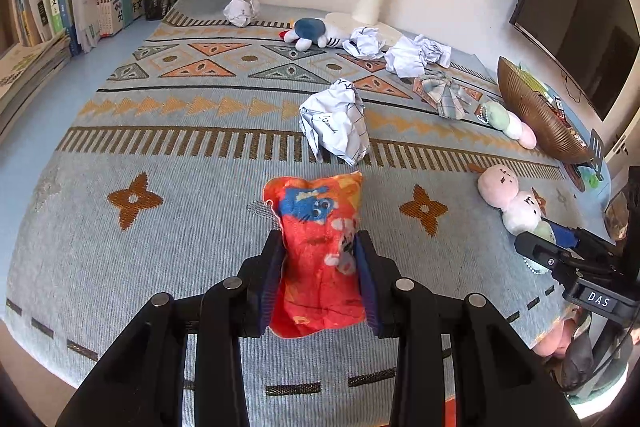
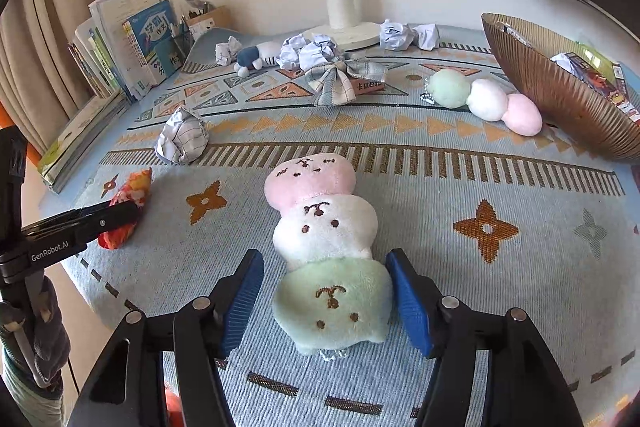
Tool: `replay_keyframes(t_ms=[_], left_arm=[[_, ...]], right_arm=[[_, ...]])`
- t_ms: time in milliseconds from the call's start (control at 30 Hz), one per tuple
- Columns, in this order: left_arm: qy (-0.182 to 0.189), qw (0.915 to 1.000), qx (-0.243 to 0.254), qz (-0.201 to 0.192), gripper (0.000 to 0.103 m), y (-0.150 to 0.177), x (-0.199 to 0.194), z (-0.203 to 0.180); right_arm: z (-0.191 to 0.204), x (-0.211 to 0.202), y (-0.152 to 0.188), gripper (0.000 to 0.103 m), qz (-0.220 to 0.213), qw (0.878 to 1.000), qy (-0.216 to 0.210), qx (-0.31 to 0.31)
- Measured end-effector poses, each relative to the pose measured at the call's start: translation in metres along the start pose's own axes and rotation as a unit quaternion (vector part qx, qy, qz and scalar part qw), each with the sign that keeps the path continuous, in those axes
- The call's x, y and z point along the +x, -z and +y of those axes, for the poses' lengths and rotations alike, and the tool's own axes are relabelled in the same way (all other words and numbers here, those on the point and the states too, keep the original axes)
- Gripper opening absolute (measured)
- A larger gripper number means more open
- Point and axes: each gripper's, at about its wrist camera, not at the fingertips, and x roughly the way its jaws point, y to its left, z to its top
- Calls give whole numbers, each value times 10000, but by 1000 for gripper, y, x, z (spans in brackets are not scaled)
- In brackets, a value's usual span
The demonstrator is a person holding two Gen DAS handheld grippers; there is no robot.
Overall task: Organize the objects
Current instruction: 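Grasp the stacked pink-white-green plush with the right tool while the left grasps the red plush, then lower both plush toys into the brown bowl and open both tools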
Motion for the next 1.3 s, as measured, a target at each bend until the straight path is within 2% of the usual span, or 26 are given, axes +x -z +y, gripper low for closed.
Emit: replay_keyframes(t_ms=[33, 167, 267, 367, 500, 600, 700, 800, 833, 867, 900, 933, 1000, 1100, 1300], left_arm=[[39, 10000, -14, 5, 32, 0, -1, -1], [208, 9996, 189, -78, 32, -3, -9, -21], [374, 9978, 514, -169, 32, -17, -15, -51], [768, 9940, 732, -270, 32, -44, -15, -90], [1314, 9863, 933, -346, 32, -90, 0, -155], [1589, 9798, 1146, -398, 32, -127, 19, -209], [1869, 9745, 1209, -295, 32, -159, 48, -256], [1850, 9738, 1279, -331, 32, -178, 74, -295], [1933, 9717, 1294, -403, 35, -182, 80, -305], [2016, 9694, 1315, -478, 41, -186, 86, -314], [1999, 9688, 1375, -500, 61, -189, 93, -321], [1895, 9703, 1421, -493, 79, -191, 98, -324], [1826, 9738, 1284, -438, 80, -191, 104, -318], [2033, 9737, 984, -306, 80, -183, 98, -291], [2013, 9764, 628, -467, 80, -157, 48, -231]], right_arm=[[2, 0, 0, 48, -36, 9999, 127, -58], [0, -14, -2, 47, -333, 9994, 114, -70], [-20, -44, -18, 47, -777, 9967, 179, 123], [-57, -81, -39, 47, -1293, 9897, 337, 509], [-125, -117, -70, 47, -1805, 9732, 729, 1223], [-179, -124, -93, 47, -1808, 9617, 1035, 1784], [-220, -116, -115, 47, -1672, 9547, 1357, 2055], [-246, -107, -133, 49, -1716, 9512, 1340, 2187], [-252, -104, -137, 56, -1726, 9509, 1343, 2192], [-259, -103, -139, 72, -1662, 9507, 1357, 2238], [-266, -100, -138, 76, -1562, 9493, 1398, 2345], [-270, -100, -136, 76, -1537, 9476, 1387, 2432], [-270, -104, -127, 76, -1584, 9498, 1261, 2387], [-257, -110, -113, 76, -1597, 9524, 1396, 2188], [-195, -118, -95, 76, -1632, 9666, 1094, 1645]])
